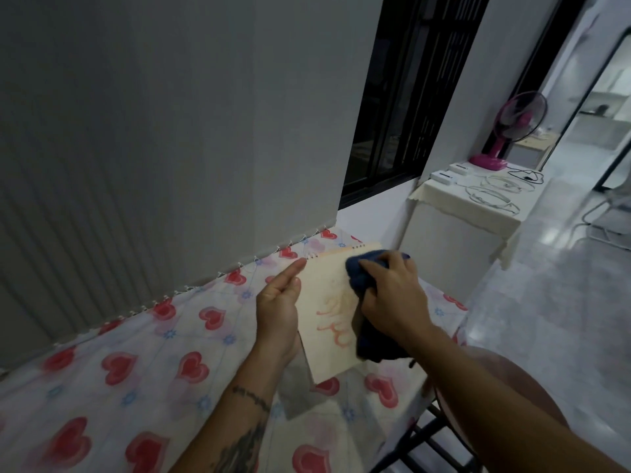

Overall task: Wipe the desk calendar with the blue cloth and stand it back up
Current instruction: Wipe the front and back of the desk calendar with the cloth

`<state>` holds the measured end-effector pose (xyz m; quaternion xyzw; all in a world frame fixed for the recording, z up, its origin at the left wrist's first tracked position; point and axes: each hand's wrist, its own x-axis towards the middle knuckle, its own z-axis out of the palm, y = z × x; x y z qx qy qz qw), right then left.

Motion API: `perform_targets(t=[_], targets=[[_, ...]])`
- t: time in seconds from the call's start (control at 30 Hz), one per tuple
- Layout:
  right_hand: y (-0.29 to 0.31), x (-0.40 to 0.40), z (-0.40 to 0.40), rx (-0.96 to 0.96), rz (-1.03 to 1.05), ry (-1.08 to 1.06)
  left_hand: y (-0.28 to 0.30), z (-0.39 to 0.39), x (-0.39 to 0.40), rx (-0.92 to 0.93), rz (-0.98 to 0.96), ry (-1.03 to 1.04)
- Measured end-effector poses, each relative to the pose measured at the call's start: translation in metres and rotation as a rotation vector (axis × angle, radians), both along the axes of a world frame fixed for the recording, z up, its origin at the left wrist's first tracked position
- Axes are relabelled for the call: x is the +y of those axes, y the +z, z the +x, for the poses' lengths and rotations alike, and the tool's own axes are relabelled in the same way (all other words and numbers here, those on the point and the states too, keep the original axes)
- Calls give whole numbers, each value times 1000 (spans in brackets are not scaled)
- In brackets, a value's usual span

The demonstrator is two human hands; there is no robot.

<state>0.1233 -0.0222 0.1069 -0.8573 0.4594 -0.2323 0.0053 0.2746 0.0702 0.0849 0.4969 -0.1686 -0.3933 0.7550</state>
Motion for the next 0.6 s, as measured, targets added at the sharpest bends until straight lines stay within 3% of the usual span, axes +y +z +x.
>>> perform_targets(t=[0.23, 0.47, 0.6], targets=[[-8, 28, -1, 70, -14, 368, 8, 13, -4, 11, 53, 41], [-20, 29, 11, -17, 98, 85, 13, 13, -10, 0, 94, 55], [-25, 55, 20, -32, 26, 291, 18, 13, -15, -6, 82, 19]])
